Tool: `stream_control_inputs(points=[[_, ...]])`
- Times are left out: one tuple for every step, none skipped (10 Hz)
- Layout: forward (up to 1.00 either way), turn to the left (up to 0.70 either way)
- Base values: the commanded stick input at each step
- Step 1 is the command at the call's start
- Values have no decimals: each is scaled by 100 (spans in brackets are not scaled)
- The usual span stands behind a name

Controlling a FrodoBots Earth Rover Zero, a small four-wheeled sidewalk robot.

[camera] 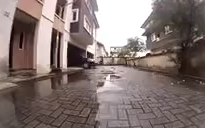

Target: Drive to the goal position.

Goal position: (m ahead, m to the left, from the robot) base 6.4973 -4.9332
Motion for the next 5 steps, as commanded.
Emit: stream_control_inputs(points=[[50,0],[50,0],[50,0],[50,0],[50,0]])
